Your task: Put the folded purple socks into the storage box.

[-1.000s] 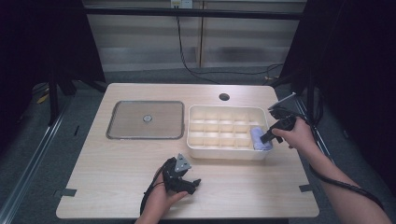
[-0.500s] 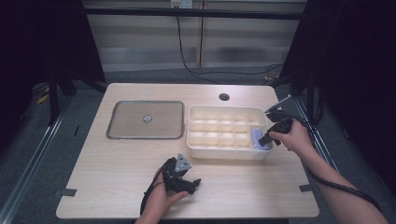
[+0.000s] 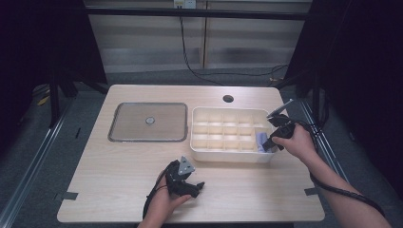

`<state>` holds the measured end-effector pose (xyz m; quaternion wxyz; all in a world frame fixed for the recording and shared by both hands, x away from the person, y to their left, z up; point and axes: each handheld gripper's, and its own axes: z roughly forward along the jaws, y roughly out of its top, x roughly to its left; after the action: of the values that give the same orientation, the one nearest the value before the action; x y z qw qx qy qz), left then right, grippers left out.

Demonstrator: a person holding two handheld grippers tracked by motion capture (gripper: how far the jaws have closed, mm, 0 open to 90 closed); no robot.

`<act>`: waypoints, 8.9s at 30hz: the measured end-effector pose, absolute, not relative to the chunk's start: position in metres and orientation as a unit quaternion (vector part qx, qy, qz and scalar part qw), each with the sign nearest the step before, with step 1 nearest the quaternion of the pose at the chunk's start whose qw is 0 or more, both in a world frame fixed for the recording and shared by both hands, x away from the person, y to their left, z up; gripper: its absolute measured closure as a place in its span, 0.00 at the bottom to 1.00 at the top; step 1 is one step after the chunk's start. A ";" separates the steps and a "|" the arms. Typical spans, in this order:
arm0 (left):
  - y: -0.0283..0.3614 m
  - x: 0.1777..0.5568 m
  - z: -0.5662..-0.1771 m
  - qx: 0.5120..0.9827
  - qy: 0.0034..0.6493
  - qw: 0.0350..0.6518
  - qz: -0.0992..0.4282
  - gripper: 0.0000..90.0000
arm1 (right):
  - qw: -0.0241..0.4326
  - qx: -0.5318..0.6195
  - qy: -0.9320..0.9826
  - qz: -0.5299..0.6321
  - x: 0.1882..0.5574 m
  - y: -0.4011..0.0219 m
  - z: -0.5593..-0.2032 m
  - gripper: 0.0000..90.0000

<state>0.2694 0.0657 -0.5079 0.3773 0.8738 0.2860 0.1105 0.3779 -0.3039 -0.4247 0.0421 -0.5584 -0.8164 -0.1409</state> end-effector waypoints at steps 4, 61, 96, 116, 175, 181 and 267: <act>0.066 0.269 -0.508 0.874 0.286 0.377 0.111 0.18 | 0.039 -0.557 -0.819 -0.134 0.377 -0.302 -0.426 0.84; 0.065 0.270 -0.508 0.873 0.287 0.378 0.110 0.18 | 0.023 -0.531 -0.840 -0.113 0.379 -0.297 -0.399 0.73; 0.064 0.271 -0.508 0.872 0.287 0.380 0.111 0.18 | 0.014 -0.517 -0.854 -0.061 0.414 -0.291 -0.364 1.00; 0.064 0.271 -0.508 0.872 0.287 0.380 0.111 0.18 | 0.035 -0.509 -0.859 -0.055 0.431 -0.276 -0.396 1.00; 0.064 0.271 -0.508 0.872 0.289 0.379 0.112 0.18 | 0.039 -0.489 -0.870 -0.045 0.402 -0.259 -0.453 1.00; 0.064 0.271 -0.508 0.872 0.289 0.379 0.112 0.18 | 0.043 -0.492 -0.869 -0.039 0.403 -0.259 -0.453 1.00; 0.064 0.271 -0.508 0.872 0.288 0.380 0.112 0.18 | 0.029 -0.419 -0.894 -0.158 0.348 -0.258 -0.384 0.37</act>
<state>0.2714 0.0636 -0.5083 0.3796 0.8721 0.2880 0.1117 0.3478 -0.2582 -0.3839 0.0291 -0.4189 -0.8938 -0.1577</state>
